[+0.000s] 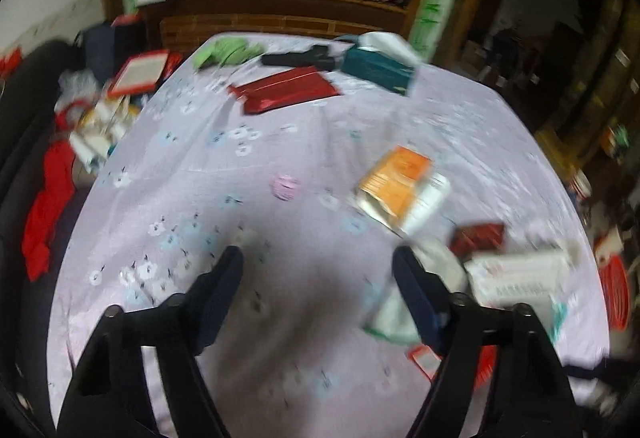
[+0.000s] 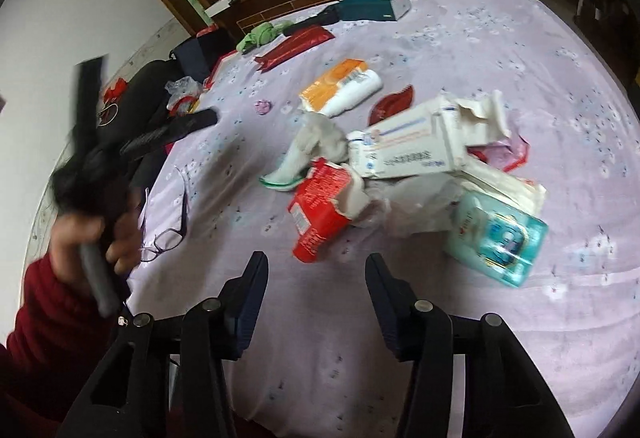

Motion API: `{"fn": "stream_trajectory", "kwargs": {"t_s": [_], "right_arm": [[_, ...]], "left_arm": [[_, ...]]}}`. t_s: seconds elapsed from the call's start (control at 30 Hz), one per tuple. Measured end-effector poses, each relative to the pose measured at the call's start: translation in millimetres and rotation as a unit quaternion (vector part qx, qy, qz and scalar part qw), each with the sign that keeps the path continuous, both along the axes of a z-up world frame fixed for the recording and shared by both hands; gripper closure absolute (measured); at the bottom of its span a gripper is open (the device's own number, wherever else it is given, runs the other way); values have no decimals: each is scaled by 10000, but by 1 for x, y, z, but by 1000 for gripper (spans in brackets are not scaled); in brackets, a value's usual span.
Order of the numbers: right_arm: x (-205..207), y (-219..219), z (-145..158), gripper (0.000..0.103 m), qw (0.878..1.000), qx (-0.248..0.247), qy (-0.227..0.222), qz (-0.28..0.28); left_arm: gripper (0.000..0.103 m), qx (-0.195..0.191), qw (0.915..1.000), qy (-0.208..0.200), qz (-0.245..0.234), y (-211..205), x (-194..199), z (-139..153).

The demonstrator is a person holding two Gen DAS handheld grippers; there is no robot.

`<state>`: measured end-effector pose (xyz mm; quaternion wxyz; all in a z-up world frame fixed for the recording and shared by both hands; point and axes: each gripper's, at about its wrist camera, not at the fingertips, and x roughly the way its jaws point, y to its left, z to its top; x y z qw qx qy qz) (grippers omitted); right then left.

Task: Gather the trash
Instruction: 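Grasp the pink crumpled paper with the left tool while the right tool grasps the red snack bag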

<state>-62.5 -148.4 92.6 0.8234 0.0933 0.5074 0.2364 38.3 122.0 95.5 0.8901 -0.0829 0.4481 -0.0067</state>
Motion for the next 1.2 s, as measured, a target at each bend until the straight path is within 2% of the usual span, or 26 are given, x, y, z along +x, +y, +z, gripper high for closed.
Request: {"fn": "stream_trajectory", "kwargs": {"t_s": [0.07,0.13,0.2,0.3,0.37,0.47,0.6,0.67,0.73,0.83,1.2], "right_arm": [[-3,8,3,48,9998,-88,-114,104],[-3,11,5,48,9997,-116,-145,174],[-2,10,3,48,9996,-158,-136,178],[0,3,1,48,9997,-224,-98,94],[2,-2,0,48,9997,-216,-52,45],[3,-7,-3,48,9997,-236,10,-9],[8,-7,-6,48,9997,-211,87,-34],[11,-5,-8,49,9998,-156,103,-7],[14,-2,-10,49,9998,-130,132,-7],[20,4,-16,57,9997,-55,223,-17],[44,22,-40,58,9982,146,494,-309]], "left_arm": [[40,-109,9998,129,74,8,20,-9],[42,-50,9995,240,196,13,39,-19],[51,-173,9988,385,241,18,56,-30],[57,-309,9977,540,283,21,76,-46],[57,-274,9977,574,240,19,85,-52],[63,-191,9978,613,160,14,97,-60],[80,-89,9973,704,175,12,107,-70],[88,-15,9979,627,168,13,105,-69],[91,-72,9979,624,136,16,101,-69],[91,-40,9987,501,80,16,87,-61],[91,-3,9996,-86,-269,1,-6,-16]]}}
